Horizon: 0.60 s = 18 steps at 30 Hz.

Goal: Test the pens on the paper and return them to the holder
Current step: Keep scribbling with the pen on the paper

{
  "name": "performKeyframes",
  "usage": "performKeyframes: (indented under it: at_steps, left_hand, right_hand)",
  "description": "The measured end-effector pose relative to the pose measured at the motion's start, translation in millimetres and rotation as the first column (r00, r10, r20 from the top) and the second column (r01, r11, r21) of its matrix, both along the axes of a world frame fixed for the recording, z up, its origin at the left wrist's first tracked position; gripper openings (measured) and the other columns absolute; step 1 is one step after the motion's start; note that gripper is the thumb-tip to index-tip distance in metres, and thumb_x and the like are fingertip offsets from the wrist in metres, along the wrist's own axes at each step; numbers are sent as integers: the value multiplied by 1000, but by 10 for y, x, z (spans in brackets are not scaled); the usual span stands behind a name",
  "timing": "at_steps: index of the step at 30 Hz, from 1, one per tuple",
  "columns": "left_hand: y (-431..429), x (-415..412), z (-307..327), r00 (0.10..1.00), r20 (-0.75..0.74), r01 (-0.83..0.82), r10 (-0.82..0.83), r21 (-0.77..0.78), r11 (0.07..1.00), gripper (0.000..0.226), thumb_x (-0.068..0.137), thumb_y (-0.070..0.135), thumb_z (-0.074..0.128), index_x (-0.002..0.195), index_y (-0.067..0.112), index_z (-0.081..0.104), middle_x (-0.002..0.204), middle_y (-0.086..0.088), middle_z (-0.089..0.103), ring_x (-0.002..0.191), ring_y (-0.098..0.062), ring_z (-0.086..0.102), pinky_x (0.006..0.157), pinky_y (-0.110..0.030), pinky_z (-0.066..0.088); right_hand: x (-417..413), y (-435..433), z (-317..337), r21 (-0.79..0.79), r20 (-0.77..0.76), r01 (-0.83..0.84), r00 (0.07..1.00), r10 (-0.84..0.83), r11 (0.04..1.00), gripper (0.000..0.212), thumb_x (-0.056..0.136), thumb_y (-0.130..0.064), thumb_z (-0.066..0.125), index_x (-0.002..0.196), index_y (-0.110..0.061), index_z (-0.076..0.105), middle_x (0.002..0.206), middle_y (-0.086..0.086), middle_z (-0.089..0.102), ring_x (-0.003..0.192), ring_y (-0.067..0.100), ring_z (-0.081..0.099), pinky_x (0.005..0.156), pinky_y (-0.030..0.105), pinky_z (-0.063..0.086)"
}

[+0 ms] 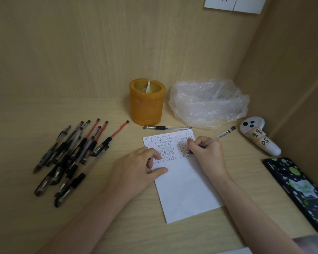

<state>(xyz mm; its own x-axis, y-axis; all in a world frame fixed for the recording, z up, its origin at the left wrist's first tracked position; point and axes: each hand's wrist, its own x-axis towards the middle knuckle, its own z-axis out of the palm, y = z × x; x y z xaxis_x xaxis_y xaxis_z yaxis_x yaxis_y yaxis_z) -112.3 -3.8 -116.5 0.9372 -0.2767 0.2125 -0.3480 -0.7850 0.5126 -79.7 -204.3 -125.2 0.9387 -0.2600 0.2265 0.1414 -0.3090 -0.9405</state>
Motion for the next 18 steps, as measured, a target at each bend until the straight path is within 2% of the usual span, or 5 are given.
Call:
performKeyframes:
  at_steps: [5, 8, 11, 14, 18]
  left_hand:
    - [3, -10, 7, 1000, -2, 0, 0, -9, 1000, 27, 76, 56, 62, 95, 39, 57, 76, 12, 51, 68, -4, 50, 58, -18, 39]
    - [1, -11, 14, 1000, 2, -1, 1, -3, 1000, 27, 76, 56, 62, 96, 39, 56, 77, 12, 52, 68, -4, 50, 57, -18, 39]
    - [-1, -9, 17, 1000, 2, 0, 0, 2, 1000, 27, 76, 56, 62, 96, 39, 56, 77, 12, 52, 69, -4, 50, 57, -18, 39]
    - [9, -21, 20, 1000, 3, 8, -7, -24, 1000, 27, 77, 52, 64, 98, 40, 54, 76, 12, 52, 69, -3, 50, 56, -14, 36]
    - [13, -22, 0, 999, 1, 41, -42, -271, 962, 31, 88, 24, 54, 115, 35, 48, 80, 12, 50, 74, -5, 50, 63, -13, 38]
  right_hand:
    - [-15, 10, 2, -28, -7, -5, 1000, 5, 1000, 33, 82, -4, 63, 55, 10, 50, 62, 27, 55, 55, 12, 41, 52, 22, 31]
    - [-24, 9, 15, -29, -5, 2, 1000, -2, 1000, 31, 80, -1, 62, 54, 10, 49, 60, 27, 54, 54, 12, 40, 51, 22, 30]
    - [-14, 1, 3, -11, 7, 17, 1000, -16, 1000, 32, 80, 0, 61, 54, 10, 44, 54, 16, 43, 55, 13, 36, 51, 22, 29]
    - [-4, -12, 16, 73, 21, 36, 999, -38, 997, 38, 83, -3, 64, 51, 0, 44, 55, 10, 44, 55, 11, 39, 53, 21, 31]
    - [-33, -38, 122, 202, 76, 19, 996, -35, 979, 34, 83, -17, 72, 56, -8, 54, 47, -11, 46, 48, 1, 40, 52, 12, 33]
